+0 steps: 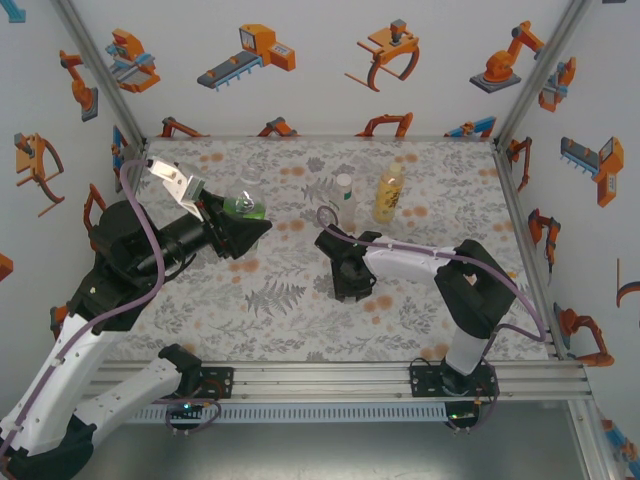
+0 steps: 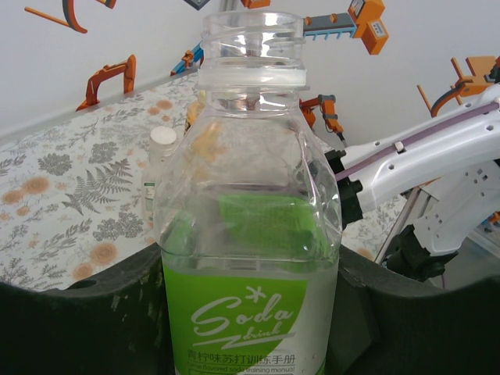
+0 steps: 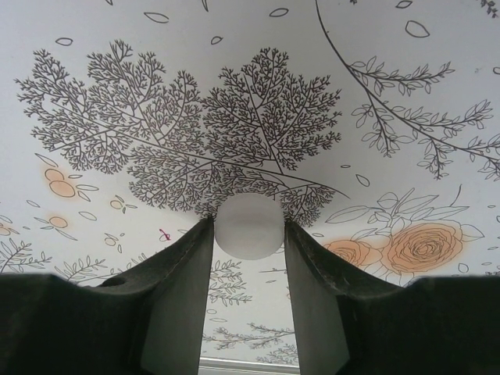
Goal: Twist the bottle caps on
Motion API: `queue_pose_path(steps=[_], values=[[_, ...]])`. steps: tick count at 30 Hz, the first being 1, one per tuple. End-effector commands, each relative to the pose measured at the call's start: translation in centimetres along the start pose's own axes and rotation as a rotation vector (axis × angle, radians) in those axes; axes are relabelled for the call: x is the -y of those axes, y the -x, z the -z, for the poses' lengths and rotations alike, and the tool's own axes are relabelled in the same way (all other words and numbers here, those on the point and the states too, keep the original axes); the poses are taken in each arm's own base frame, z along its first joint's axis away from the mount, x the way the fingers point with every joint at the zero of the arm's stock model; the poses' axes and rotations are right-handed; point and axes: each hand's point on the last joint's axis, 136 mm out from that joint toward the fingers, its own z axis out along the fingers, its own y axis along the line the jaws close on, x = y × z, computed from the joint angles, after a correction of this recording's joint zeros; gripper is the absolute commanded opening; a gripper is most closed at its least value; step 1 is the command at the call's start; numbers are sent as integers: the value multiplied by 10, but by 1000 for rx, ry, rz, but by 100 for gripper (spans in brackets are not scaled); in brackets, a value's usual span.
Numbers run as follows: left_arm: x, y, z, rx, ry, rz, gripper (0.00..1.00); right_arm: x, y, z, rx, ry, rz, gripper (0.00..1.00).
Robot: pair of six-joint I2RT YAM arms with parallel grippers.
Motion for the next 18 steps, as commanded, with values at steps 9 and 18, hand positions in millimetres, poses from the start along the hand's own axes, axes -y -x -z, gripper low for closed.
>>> queue_pose_path(steps=[9,18], values=[[3,4,2,19,-10,8,0,0,9,10,65,2,10,42],[4,4,3,18,-15,9,0,-3,9,8,58,11,15,41]])
